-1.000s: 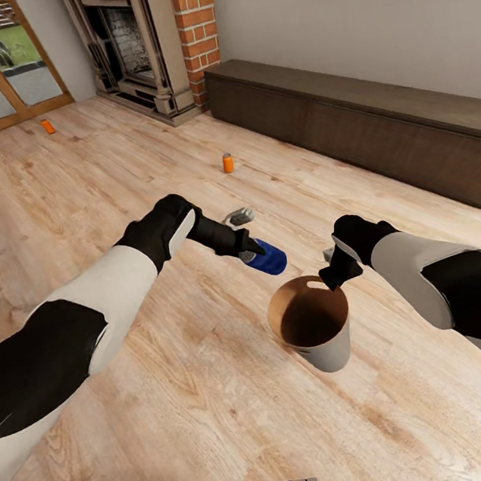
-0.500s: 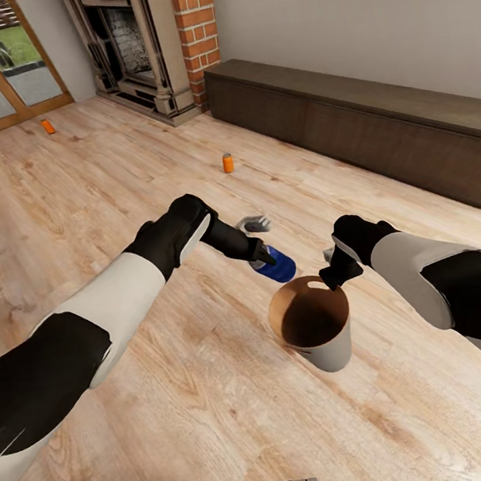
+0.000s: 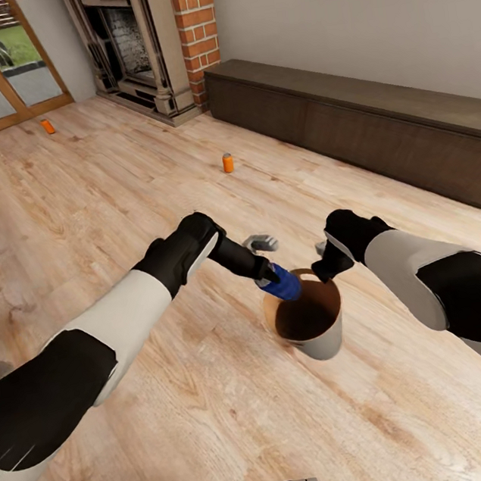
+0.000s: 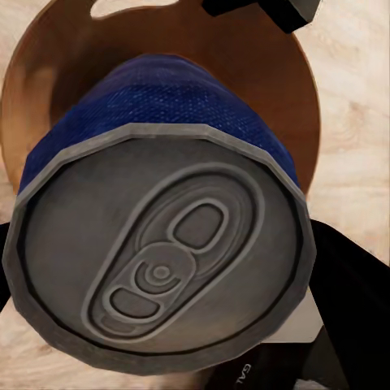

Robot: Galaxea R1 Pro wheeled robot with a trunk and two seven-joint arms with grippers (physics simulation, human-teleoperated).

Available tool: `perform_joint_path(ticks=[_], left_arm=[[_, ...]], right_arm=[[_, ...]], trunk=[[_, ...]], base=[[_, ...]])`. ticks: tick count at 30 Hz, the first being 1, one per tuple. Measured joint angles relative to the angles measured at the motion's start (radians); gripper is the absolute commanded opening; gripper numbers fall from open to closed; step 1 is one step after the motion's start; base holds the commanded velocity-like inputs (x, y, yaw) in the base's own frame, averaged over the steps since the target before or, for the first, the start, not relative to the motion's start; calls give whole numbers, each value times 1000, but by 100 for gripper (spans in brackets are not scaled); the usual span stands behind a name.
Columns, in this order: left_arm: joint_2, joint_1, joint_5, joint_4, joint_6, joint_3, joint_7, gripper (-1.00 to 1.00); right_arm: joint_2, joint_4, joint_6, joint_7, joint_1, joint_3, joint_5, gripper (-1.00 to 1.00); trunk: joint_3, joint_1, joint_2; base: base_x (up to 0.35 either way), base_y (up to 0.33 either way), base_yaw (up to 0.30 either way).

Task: Put the three can of soda from the living room inside the tash can in the kitchen.

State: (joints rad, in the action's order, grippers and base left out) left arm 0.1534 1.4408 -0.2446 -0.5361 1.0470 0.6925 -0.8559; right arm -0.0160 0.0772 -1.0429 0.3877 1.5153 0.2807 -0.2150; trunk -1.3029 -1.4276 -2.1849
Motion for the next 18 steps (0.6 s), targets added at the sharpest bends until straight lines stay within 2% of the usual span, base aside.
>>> perform_joint_path(ticks=[3, 5, 6, 10, 18], left_arm=[[-1, -23, 1, -10, 0, 19, 1, -100], [-1, -30, 1, -15, 0, 28, 1, -100], [-3, -36, 1, -20, 0, 44, 1, -100], [-7, -41, 1, -25, 0, 61, 2, -100], [-14, -69, 5, -26, 0, 73, 10, -100]], right_arm=[[-21, 21, 0, -1, 1, -26, -1, -100], [-29, 33, -3, 1, 1, -49, 24, -100], [-44, 45, -3, 0, 0, -49, 20, -100], [-72, 56, -2, 0, 0, -50, 15, -100], [-84, 59, -2, -1, 0, -48, 9, -100]], trunk=[[0, 0, 0], [0, 0, 0], [0, 0, 0], [0, 0, 0], [0, 0, 0]], base=[[0, 0, 0], [0, 0, 0], [0, 0, 0], [0, 0, 0], [0, 0, 0]])
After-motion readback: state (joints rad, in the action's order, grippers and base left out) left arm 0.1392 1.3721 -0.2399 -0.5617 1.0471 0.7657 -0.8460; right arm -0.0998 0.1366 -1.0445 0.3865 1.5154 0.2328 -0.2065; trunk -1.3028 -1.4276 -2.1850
